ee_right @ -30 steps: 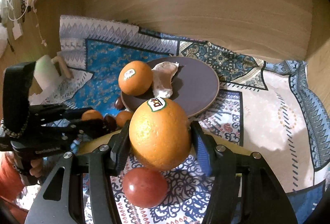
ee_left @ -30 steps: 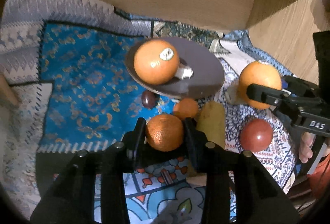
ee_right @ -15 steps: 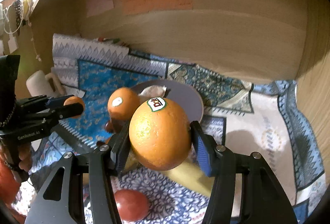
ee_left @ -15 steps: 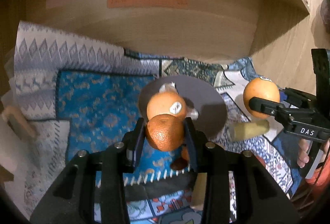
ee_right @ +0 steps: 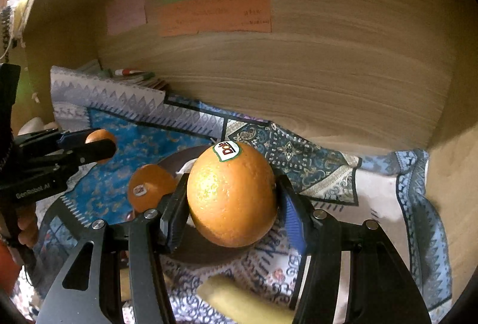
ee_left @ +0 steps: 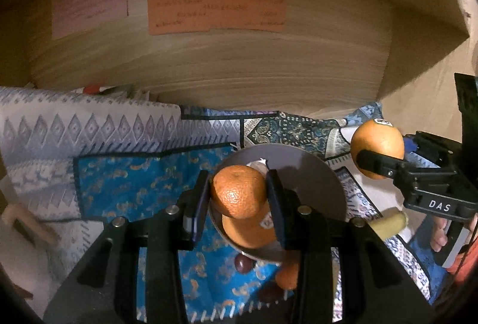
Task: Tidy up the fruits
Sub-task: 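Carry the stickered orange onto the plate with the right tool while the left tool sets the mandarin there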
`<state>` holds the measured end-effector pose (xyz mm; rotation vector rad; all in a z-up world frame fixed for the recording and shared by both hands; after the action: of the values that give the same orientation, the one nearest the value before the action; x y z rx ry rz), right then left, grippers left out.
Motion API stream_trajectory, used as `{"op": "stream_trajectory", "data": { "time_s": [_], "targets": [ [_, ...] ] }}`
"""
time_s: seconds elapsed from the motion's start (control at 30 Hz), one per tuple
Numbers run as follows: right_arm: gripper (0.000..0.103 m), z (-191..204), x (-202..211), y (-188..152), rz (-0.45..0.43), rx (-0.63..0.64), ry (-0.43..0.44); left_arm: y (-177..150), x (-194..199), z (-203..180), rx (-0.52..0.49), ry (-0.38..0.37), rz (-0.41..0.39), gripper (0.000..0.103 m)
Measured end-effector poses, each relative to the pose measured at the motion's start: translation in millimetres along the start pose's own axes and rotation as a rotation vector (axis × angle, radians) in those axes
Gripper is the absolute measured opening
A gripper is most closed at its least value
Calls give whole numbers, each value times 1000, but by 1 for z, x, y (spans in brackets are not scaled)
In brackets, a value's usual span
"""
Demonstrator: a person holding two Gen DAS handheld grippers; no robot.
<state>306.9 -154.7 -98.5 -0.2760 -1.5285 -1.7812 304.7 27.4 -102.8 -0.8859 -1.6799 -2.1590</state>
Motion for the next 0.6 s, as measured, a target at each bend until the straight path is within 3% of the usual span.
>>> {"op": "stream_trajectory", "data": {
  "time_s": [0.6],
  "targets": [
    [52,-5,-74,13,125,38,-29,11,-91,10,20,-44,135,38]
  ]
}}
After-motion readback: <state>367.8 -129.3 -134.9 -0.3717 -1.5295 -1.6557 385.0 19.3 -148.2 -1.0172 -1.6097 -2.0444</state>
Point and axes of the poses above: each gripper's, at about its wrist camera, not at the fingertips, and x roughly against the way its jaws point, z to its left, y to its top, the point moved 3 cm from there along -x, roughly the way its jaws point, and after that the axes turned 14 degrees about -x, right-handed, at the moved point
